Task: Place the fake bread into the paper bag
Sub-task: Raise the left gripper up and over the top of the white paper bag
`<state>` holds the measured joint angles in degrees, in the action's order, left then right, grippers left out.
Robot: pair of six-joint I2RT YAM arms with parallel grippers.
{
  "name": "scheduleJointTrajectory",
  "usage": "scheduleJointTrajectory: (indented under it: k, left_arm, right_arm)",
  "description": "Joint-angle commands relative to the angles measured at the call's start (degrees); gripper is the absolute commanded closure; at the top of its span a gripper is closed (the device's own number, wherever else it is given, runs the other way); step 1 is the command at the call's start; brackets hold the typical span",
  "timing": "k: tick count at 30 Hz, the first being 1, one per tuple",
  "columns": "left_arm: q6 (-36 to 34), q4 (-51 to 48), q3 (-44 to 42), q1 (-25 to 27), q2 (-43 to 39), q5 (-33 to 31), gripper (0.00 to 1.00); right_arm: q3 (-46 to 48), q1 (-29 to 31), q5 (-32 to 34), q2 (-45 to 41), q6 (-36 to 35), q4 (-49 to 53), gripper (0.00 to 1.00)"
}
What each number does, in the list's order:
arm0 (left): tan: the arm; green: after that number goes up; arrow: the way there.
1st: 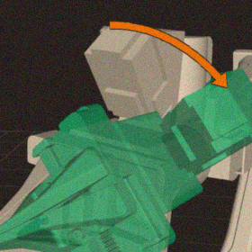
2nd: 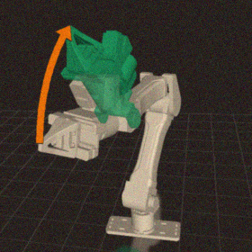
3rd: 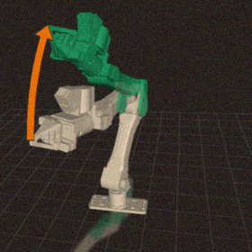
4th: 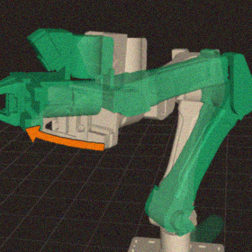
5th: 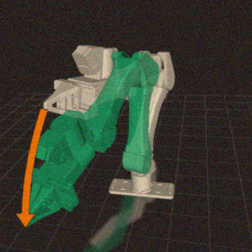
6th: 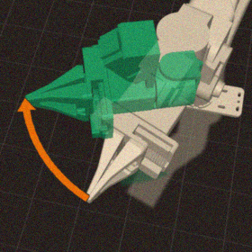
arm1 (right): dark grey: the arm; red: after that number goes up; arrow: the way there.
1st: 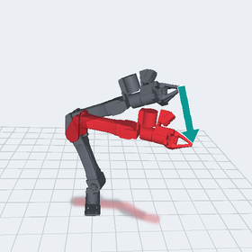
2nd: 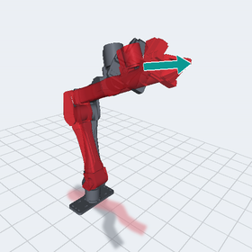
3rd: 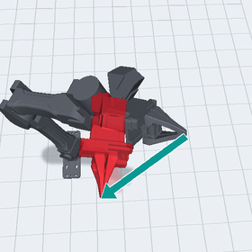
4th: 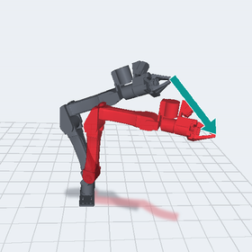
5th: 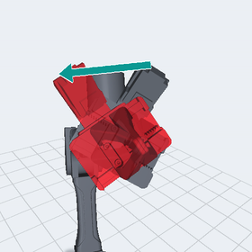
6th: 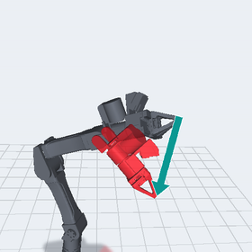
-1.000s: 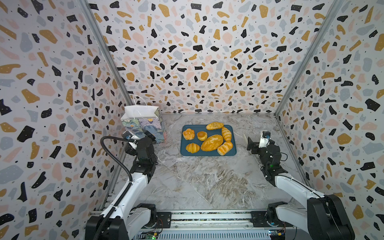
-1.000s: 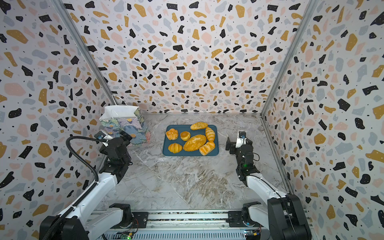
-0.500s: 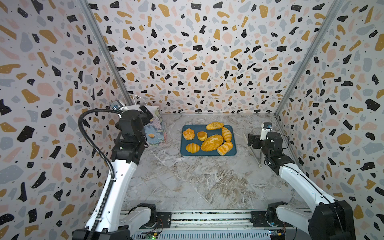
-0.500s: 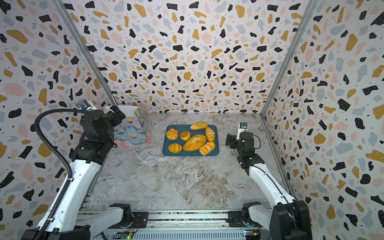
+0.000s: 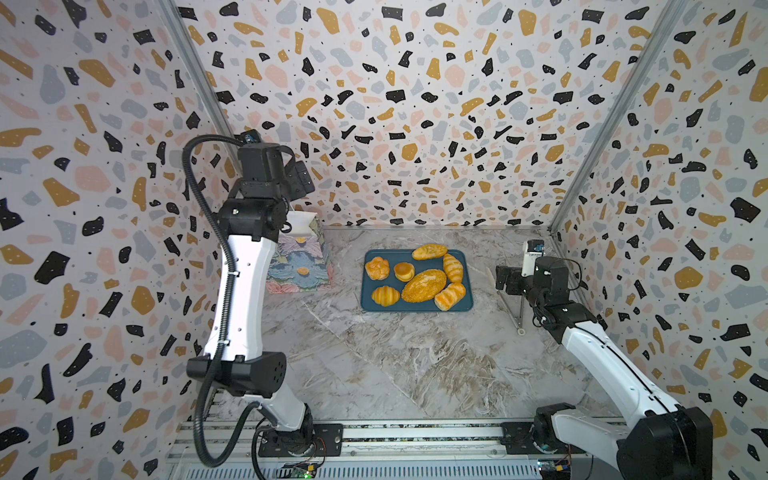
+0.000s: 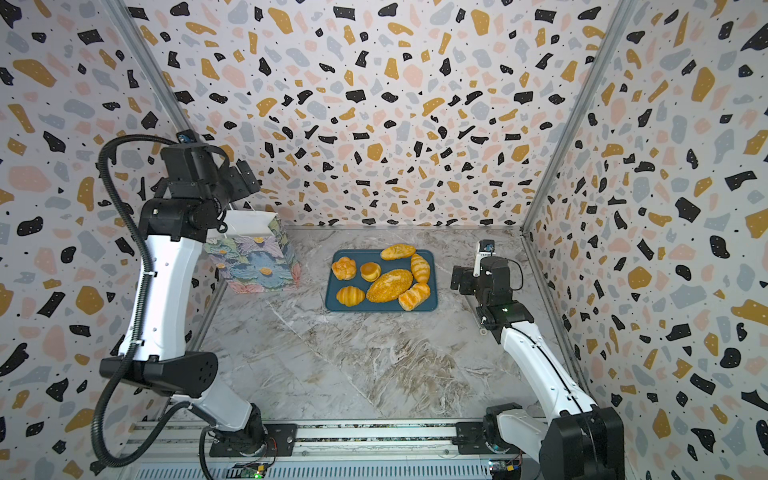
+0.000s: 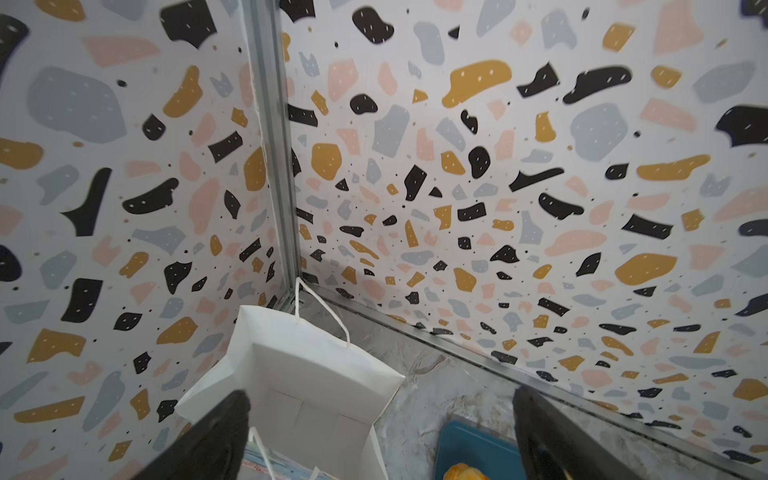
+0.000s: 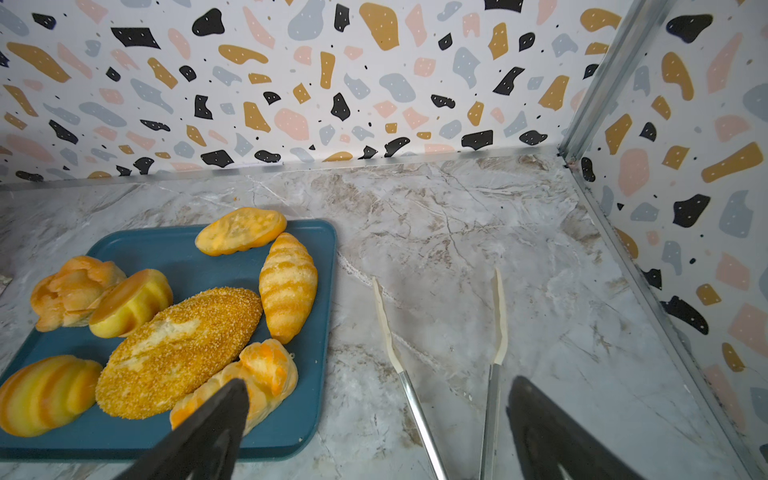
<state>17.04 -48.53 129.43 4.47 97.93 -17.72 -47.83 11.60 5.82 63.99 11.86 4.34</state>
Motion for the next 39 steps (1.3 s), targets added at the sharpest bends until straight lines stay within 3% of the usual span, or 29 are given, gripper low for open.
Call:
scheduleJointTrajectory:
  k: [1, 16, 26, 39]
  left_arm:
    - [-3.0, -7.2, 2.9, -0.5, 2.7, 2.3, 0.01]
    - [-4.2, -8.6, -0.7, -0.4, 9.0, 7.4, 0.0]
    - [-4.1, -9.1, 0.1, 0.6, 12.7, 2.0, 0.0]
    - [-2.3, -6.5, -4.2, 0.6, 14.3, 4.2, 0.01]
  right_arm:
    - [-1.7, 0.1, -0.3, -1.1, 0.5, 2.9, 0.01]
    - [-0.3, 0.2, 0.2, -0.8, 0.5, 2.9, 0.01]
    - [0.2, 0.2, 0.2, -0.1, 0.6, 2.7, 0.01]
    - [0.7, 0.1, 0.3, 0.0, 0.9, 3.1, 0.01]
